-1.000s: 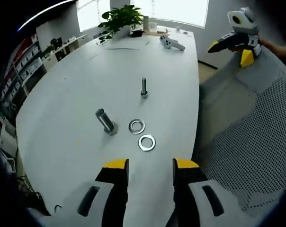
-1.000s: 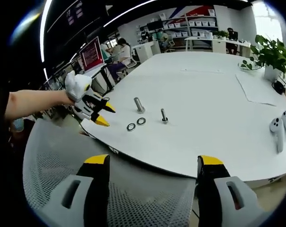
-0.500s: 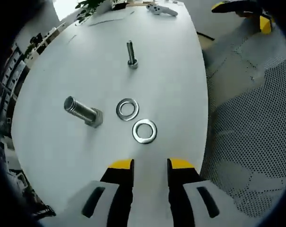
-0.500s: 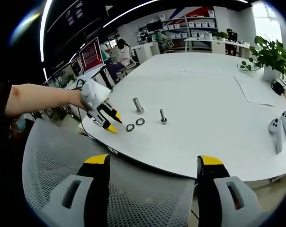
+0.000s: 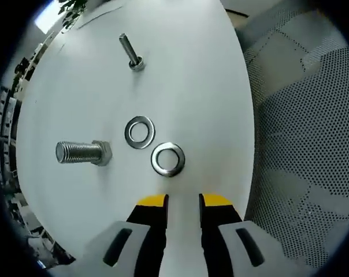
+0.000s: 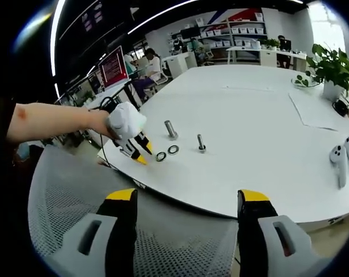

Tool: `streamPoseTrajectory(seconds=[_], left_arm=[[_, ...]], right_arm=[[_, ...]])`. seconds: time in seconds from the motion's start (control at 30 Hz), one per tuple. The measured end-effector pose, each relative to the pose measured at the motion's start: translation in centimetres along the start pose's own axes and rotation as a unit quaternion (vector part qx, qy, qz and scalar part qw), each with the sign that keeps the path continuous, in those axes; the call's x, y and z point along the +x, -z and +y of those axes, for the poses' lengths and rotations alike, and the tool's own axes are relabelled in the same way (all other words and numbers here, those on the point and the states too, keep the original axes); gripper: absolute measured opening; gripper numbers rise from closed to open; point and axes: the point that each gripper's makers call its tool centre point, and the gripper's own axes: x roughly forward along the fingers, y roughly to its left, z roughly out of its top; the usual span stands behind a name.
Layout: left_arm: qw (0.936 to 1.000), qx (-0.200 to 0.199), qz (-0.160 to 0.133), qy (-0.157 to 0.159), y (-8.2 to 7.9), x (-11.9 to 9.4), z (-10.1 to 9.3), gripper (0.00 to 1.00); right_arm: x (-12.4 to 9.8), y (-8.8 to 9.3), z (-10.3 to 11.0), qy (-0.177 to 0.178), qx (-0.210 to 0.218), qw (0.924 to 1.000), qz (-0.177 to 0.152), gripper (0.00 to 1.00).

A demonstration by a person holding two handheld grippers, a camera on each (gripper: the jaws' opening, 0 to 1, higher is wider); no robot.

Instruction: Place the washer onto the threaded stud by aligning its center hole with the stud, sliding it down to the base, and recovering from edge contact or off-axis alignment until the washer reaches the visible bottom stop.

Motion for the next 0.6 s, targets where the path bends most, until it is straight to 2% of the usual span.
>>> streamPoseTrajectory(seconds=[0.23, 0.33, 0.47, 0.5, 0.6], left_arm=[[0.9997, 0.014, -0.016, 0.013, 0.02, 0.0, 0.13, 0.2], [0.9998, 0.004, -0.009, 0.015, -0.02, 0.05, 0.18, 0.2], [0.9996, 0.022, 0.0, 0.018, 0.06, 0.02, 0.07, 0.2], [0.999, 0.04, 0.005, 0.02, 0.06, 0.09, 0.12, 0.2], [0.9992, 0.032, 0.009, 0.023, 0.05, 0.11, 0.17, 0.2]], right_arm=[[0.02, -0.05, -0.04, 0.001, 0.0, 1.0, -0.001, 0.7], [0.03, -0.04, -0.04, 0.001, 0.0, 1.0, -0.001, 0.7], [0.02, -0.08, -0.02, 0.0, 0.0, 1.0, -0.002, 0.7], [0.02, -0.09, -0.01, 0.0, 0.0, 1.0, -0.002, 0.7], [0.03, -0.11, -0.01, -0.001, 0.0, 1.0, -0.003, 0.7]])
